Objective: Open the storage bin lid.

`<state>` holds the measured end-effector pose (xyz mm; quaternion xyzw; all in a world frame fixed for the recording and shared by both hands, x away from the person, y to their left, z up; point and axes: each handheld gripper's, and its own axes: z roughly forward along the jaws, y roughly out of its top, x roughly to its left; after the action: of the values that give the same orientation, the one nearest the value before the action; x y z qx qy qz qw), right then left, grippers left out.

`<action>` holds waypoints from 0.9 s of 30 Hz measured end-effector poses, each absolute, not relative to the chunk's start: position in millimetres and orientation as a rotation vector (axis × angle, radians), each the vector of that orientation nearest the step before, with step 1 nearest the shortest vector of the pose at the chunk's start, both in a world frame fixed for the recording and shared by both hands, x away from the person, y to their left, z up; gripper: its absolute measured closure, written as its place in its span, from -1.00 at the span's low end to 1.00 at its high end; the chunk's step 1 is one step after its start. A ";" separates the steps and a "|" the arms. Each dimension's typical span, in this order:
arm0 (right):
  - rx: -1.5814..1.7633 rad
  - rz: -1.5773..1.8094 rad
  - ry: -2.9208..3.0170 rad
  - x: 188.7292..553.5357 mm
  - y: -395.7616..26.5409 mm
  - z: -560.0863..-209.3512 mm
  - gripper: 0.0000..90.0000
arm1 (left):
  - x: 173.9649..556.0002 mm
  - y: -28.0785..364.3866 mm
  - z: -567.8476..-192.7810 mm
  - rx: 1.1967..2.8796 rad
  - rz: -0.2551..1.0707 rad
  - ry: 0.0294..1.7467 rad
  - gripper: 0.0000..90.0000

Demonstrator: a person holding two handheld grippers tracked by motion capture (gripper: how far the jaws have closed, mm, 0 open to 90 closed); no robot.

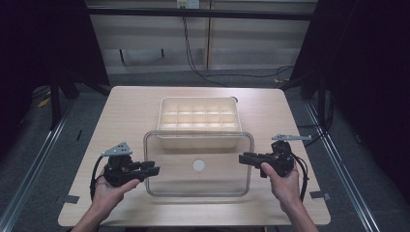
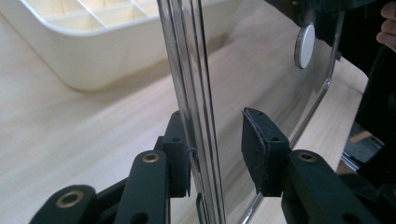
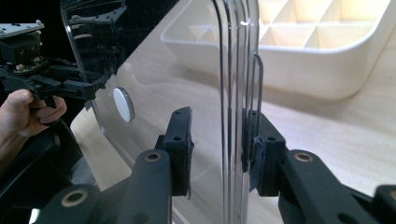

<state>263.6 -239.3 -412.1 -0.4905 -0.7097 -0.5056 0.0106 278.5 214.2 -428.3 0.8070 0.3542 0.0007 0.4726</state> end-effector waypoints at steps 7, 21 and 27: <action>-1.541 -1.537 -2.196 255.9 -236.3 -424.8 0.46 | 271.8 215.9 -436.9 1.999 -0.004 0.880 0.41; -1.543 -1.518 -2.161 256.4 -238.4 -447.0 0.51 | 280.9 211.3 -457.6 2.038 -0.032 0.912 0.32; -1.543 -1.527 -2.176 260.8 -239.0 -451.4 0.52 | 285.1 209.4 -462.4 2.039 -0.013 0.894 0.24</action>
<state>260.8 -239.0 -451.4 -0.5017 -0.7076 -0.4964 0.0340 285.1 209.4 -462.4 0.8216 0.3600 -0.0054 0.4419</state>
